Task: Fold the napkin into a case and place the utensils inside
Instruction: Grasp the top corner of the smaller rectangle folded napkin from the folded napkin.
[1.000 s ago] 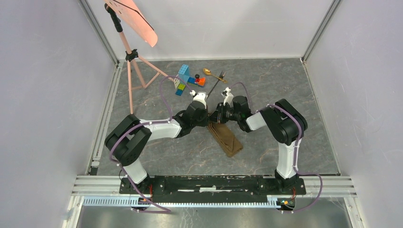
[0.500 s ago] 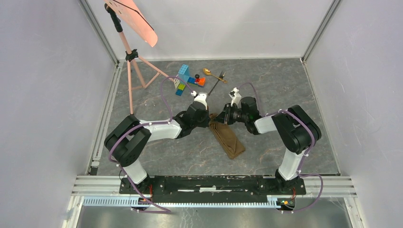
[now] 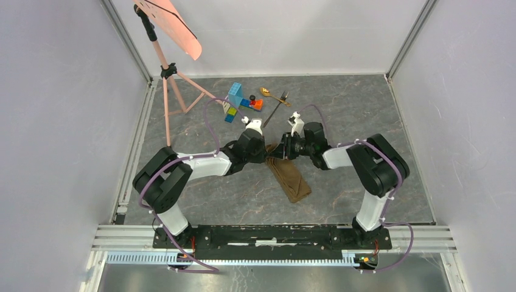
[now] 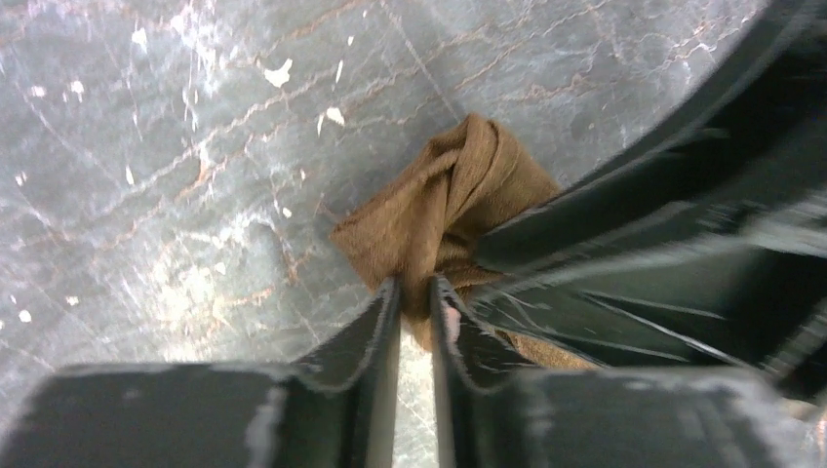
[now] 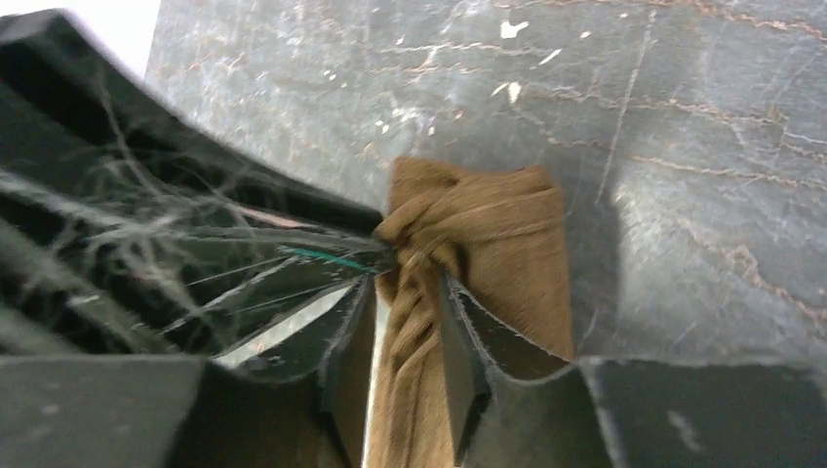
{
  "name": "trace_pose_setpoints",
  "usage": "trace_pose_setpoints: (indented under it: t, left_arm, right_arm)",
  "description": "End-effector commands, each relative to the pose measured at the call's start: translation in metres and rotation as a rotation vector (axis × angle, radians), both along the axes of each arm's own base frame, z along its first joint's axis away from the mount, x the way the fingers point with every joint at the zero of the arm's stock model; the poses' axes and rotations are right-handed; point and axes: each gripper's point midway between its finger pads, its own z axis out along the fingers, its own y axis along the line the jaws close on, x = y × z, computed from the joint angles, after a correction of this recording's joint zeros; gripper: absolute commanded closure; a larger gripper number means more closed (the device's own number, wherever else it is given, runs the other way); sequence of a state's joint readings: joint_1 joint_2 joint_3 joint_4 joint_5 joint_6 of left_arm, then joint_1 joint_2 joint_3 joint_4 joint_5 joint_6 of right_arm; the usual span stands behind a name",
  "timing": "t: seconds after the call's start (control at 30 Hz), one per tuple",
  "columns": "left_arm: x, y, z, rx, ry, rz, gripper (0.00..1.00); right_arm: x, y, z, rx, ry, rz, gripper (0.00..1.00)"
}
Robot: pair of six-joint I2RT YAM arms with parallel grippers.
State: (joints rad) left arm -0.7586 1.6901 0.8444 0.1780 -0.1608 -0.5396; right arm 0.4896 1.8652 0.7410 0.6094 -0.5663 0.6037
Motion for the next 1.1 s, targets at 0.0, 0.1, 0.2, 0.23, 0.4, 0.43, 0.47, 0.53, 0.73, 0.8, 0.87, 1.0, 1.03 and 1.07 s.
trace_pose_setpoints:
  t: [0.0,0.1,0.2,0.23,0.4,0.43,0.47,0.53,0.73,0.8,0.87,1.0,1.03,1.07]
  left_arm:
    - [-0.004,0.002,0.027,-0.061,0.029,0.058,0.65]
    - [-0.011,0.016,0.035,-0.049,0.074,0.101,0.52]
    - [-0.017,0.033,0.031,-0.068,0.168,0.159,0.48]
    - [-0.018,0.035,0.029,-0.093,0.200,0.169,0.47]
    - [-0.016,0.026,0.015,-0.227,0.359,0.175,0.46]
    - [-0.015,0.020,0.013,-0.261,0.381,0.164,0.48]
    - [-0.013,0.015,0.011,-0.284,0.396,0.159,0.52]
    - [-0.009,0.008,0.004,-0.306,0.414,0.157,0.61]
    - [-0.005,-0.004,-0.023,-0.322,0.473,0.158,0.76]
    - [-0.006,-0.006,-0.029,-0.324,0.485,0.162,0.78]
    - [-0.008,-0.008,-0.032,-0.322,0.488,0.162,0.80]
    - [-0.013,-0.006,-0.035,-0.305,0.481,0.176,0.83]
    - [-0.014,-0.004,-0.036,-0.302,0.481,0.182,0.83]
    - [-0.015,-0.003,-0.035,-0.301,0.479,0.186,0.84]
  right_arm:
    - [-0.020,-0.008,0.033,-0.016,-0.103,0.111,0.59]
    - [-0.021,-0.015,0.038,-0.056,-0.141,0.123,0.53]
    - [-0.014,-0.019,0.035,-0.098,-0.162,0.107,0.51]
    - [-0.013,-0.020,0.032,-0.105,-0.153,0.108,0.52]
    - [-0.003,-0.021,0.027,-0.118,-0.153,0.084,0.61]
    - [-0.002,-0.021,0.025,-0.123,-0.148,0.082,0.64]
    - [0.000,-0.022,0.022,-0.129,-0.145,0.076,0.66]
    - [0.000,-0.022,0.018,-0.134,-0.137,0.075,0.70]
    - [-0.002,-0.011,0.011,-0.106,-0.118,0.094,0.74]
    - [-0.002,-0.004,0.010,-0.103,-0.119,0.103,0.76]
    - [-0.001,0.003,0.009,-0.101,-0.115,0.107,0.78]
    - [0.002,0.017,0.011,-0.105,-0.116,0.096,0.83]
    - [0.005,0.016,0.010,-0.111,-0.112,0.072,0.84]
    - [0.007,0.016,0.009,-0.110,-0.107,0.058,0.84]
